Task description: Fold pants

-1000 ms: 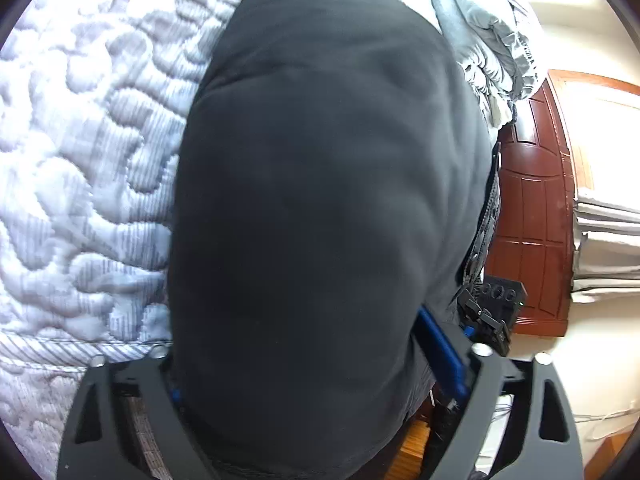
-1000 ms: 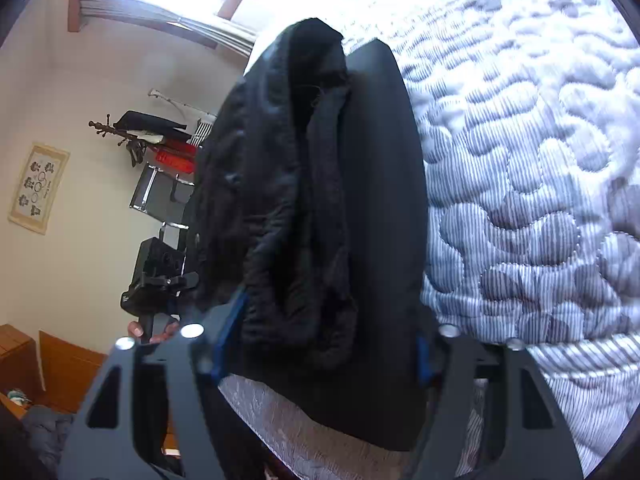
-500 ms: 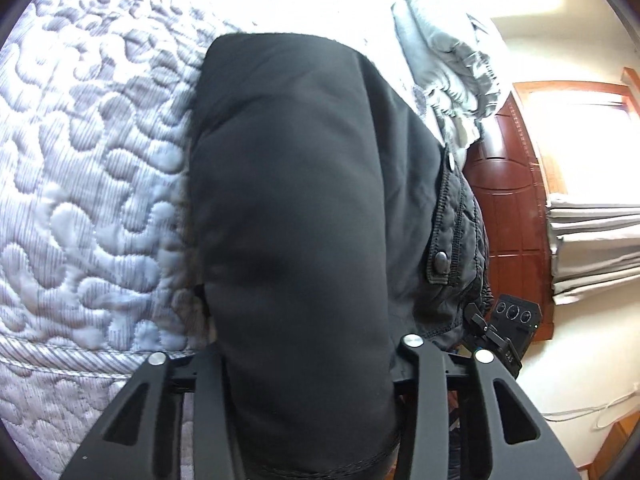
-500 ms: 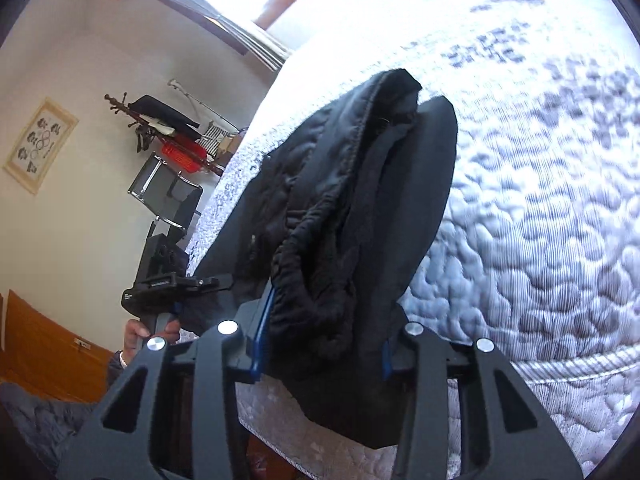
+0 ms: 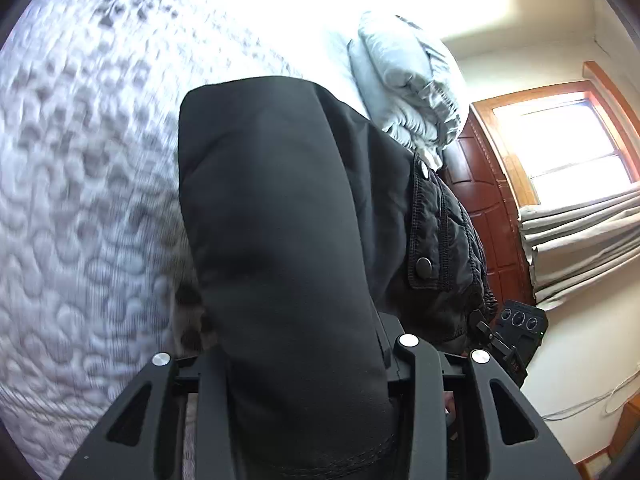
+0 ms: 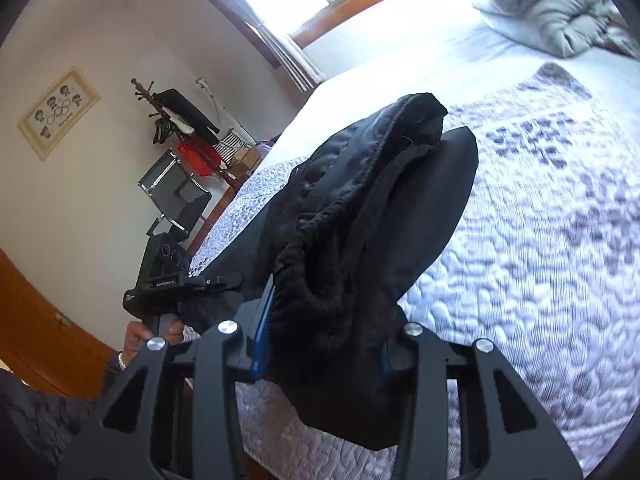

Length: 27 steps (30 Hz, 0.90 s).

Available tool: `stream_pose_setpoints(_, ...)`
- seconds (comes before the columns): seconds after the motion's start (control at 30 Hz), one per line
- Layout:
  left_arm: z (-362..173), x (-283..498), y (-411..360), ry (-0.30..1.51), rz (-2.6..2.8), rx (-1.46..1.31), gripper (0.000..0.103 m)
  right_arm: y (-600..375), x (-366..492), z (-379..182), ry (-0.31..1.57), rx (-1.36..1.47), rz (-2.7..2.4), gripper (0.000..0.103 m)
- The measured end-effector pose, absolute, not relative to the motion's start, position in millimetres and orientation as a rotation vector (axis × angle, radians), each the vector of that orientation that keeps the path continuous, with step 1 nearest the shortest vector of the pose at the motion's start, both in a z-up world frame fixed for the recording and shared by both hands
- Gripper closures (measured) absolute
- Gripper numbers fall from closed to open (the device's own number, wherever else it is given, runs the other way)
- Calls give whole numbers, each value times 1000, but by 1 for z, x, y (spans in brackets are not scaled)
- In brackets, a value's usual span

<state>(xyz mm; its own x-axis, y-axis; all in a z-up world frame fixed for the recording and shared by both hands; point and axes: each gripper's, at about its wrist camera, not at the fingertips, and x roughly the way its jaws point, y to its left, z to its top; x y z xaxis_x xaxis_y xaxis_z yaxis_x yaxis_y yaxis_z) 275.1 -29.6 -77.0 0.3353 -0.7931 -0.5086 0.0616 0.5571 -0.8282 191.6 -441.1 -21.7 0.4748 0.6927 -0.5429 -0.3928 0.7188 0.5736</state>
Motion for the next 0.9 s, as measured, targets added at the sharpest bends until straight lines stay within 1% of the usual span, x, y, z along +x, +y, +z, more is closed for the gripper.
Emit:
stream_pose_setpoints(0.17,-56,306,-24,1032,-628,-783,66,-430,232,-3,806,358,703,64)
stream_pose_setpoints(0.33,-53,344,-18,1009,-597,-764,65,-423,281,-8,819,378,710,64)
stream_pose_setpoints(0.5,-72,379,-13,1036,-557,-748,65,-417,321,-31,863,412,703,64)
stream_pose_setpoints(0.7,-113,399,-15,1125,-497,-727,63,-411,351,-84,974,449,666,64)
stream_pose_setpoints(0.8,-123,397,-15,1115,-504,-702,59,-419,353,-103,986,482,660,63)
stream_pose_setpoints(0.87,-126,398,-16,1113,-508,-682,52,-427,352,-112,993,519,662,62)
stream_pose_setpoints(0.9,-129,397,-17,1119,-504,-667,49,-431,351,-119,1002,534,656,61)
